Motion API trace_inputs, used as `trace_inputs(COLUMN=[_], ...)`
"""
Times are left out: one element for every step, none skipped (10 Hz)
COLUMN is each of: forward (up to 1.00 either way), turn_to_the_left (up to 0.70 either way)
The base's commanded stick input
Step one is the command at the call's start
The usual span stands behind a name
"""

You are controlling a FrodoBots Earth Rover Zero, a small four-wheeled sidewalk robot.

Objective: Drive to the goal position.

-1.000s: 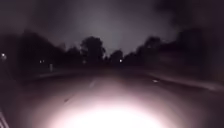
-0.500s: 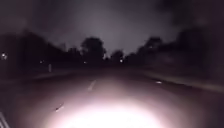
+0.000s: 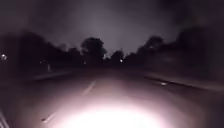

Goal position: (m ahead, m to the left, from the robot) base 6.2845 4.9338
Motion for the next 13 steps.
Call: trace_inputs(forward=[0.7,0.7,0.7,0.7,0.7,0.7,0.7,0.7,0.7,0.7,0.7,0.7,0.7], turn_to_the_left=[0.0,0.0,0.0,0.0,0.0,0.0,0.0,0.0,0.0,0.0,0.0,0.0,0.0])
